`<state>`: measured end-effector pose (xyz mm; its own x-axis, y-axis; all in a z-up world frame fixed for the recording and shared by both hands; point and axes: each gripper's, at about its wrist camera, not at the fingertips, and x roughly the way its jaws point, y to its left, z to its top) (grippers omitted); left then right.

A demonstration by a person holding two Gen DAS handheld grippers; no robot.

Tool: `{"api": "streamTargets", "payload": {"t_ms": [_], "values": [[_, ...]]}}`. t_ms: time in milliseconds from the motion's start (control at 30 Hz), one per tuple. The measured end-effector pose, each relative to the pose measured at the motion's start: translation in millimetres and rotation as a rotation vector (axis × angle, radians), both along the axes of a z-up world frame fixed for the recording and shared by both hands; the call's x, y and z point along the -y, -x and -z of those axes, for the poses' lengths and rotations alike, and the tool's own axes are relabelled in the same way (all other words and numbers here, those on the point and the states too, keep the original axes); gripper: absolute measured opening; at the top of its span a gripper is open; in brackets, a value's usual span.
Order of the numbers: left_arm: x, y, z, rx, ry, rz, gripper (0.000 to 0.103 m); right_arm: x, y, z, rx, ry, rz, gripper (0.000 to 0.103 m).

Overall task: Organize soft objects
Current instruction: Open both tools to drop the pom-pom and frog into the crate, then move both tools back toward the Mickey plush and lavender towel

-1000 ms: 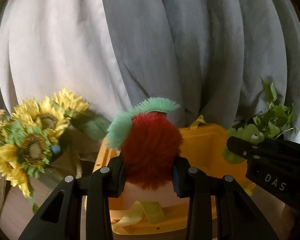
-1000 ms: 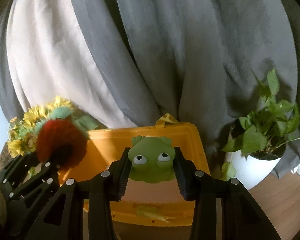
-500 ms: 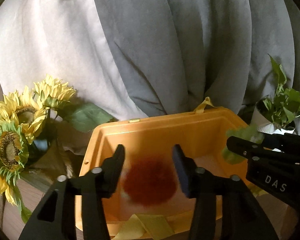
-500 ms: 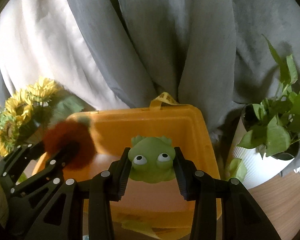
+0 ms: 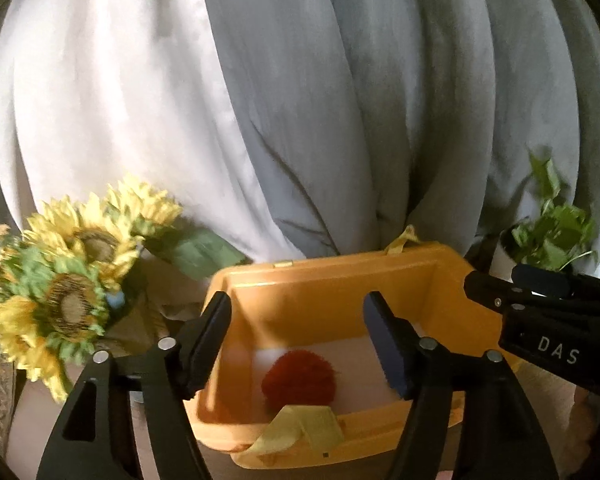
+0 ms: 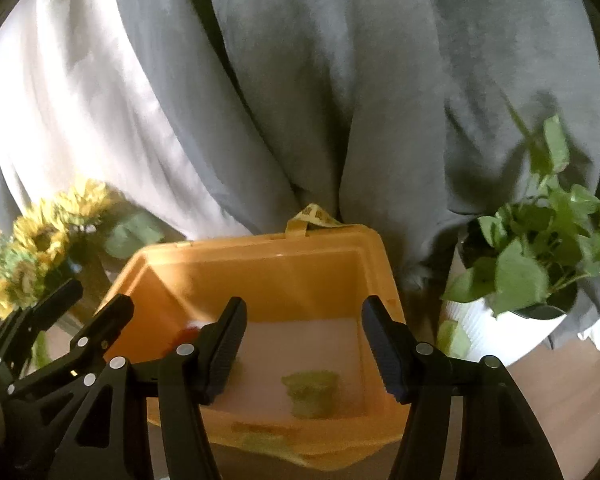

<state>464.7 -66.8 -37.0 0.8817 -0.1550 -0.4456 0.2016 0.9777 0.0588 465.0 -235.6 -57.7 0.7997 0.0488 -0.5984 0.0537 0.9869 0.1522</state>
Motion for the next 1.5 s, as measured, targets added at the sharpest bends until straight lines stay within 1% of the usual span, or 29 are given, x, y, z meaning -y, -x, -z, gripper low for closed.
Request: {"api": "streamTargets", "payload": {"t_ms": [67,133,300,467,700,933,1133,1233,1500], "values": [[-1.2,11.0,-7.6,0.022,0.000,-0.002,0.074,0.5,9.9,-7.1,0.019,0.000,0.012,0.062],[-2.9,22.8,-15.0,0.040,0.003,-0.002,0.076,1.9,21.8,-14.8,0.042,-0.002,0.025,0.067],[-6.1,49.2,-29.9,0.070,0.021,-0.008,0.081,4.3,46.1,-28.8,0.071,-0.008,0.042,0.068],[-10.0,77.2,-40.4,0.093,0.028,-0.010,0.082,4.6,73.6,-40.4,0.106,-0.001,0.059,0.071],[-14.4,117.3,-47.3,0.117,0.017,-0.026,0.084,2.0,107.8,-49.9,0.125,0.000,0.060,0.073],[-22.8,154.3,-42.8,0.121,-0.004,-0.051,0.085,-2.4,138.6,-50.7,0.141,0.010,0.074,0.075],[-26.3,174.3,-34.3,0.105,-0.005,-0.035,0.086,-5.2,158.9,-46.4,0.131,0.006,0.081,0.077],[-25.8,180.2,-27.6,0.083,-0.001,-0.019,0.086,-4.7,166.8,-42.5,0.125,0.017,0.095,0.078],[-19.4,193.9,-5.0,0.036,-0.039,0.025,0.087,-2.4,185.9,-22.1,0.080,0.024,0.121,0.078]]}}
